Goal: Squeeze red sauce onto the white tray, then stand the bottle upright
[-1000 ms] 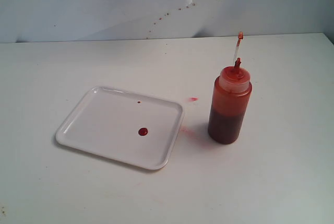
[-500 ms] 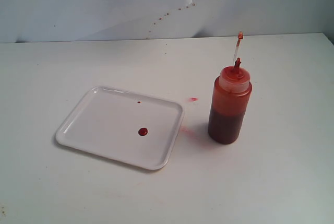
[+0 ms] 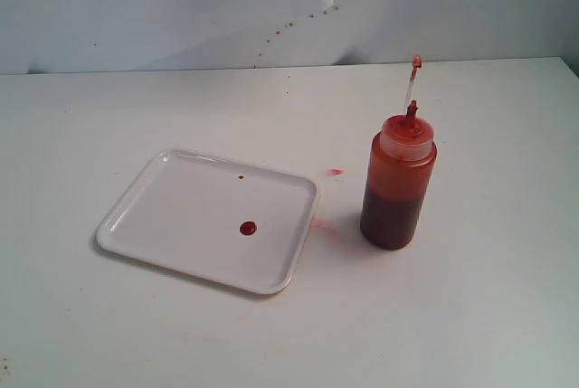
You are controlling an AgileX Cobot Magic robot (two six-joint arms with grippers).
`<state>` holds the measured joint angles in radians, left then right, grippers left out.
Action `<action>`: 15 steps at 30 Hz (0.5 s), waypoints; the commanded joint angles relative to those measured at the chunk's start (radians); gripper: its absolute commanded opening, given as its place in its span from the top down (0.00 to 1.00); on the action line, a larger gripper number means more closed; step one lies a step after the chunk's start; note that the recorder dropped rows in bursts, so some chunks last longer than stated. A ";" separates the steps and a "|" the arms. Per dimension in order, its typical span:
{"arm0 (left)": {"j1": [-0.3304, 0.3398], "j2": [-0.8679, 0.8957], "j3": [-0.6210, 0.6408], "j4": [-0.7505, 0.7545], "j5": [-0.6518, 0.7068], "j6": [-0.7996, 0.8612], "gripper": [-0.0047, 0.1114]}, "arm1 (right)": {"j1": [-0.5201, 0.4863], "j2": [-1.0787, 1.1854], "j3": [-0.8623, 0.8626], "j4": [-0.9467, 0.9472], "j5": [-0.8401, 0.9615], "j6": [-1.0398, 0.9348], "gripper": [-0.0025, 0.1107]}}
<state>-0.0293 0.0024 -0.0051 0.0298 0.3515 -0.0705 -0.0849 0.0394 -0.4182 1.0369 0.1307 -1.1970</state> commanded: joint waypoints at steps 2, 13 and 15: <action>0.002 -0.002 0.005 -0.006 -0.005 -0.004 0.95 | -0.040 -0.024 0.097 0.004 -0.003 0.001 0.98; 0.002 -0.002 0.005 -0.006 -0.005 -0.004 0.95 | -0.040 -0.022 0.348 -1.150 0.006 1.231 0.98; 0.002 -0.002 0.005 -0.006 -0.005 -0.004 0.95 | -0.040 -0.034 0.375 -1.150 0.006 1.230 0.98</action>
<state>-0.0269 0.0024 -0.0051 0.0298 0.3515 -0.0705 -0.1201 0.0210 -0.0746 -0.0832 0.1394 0.0101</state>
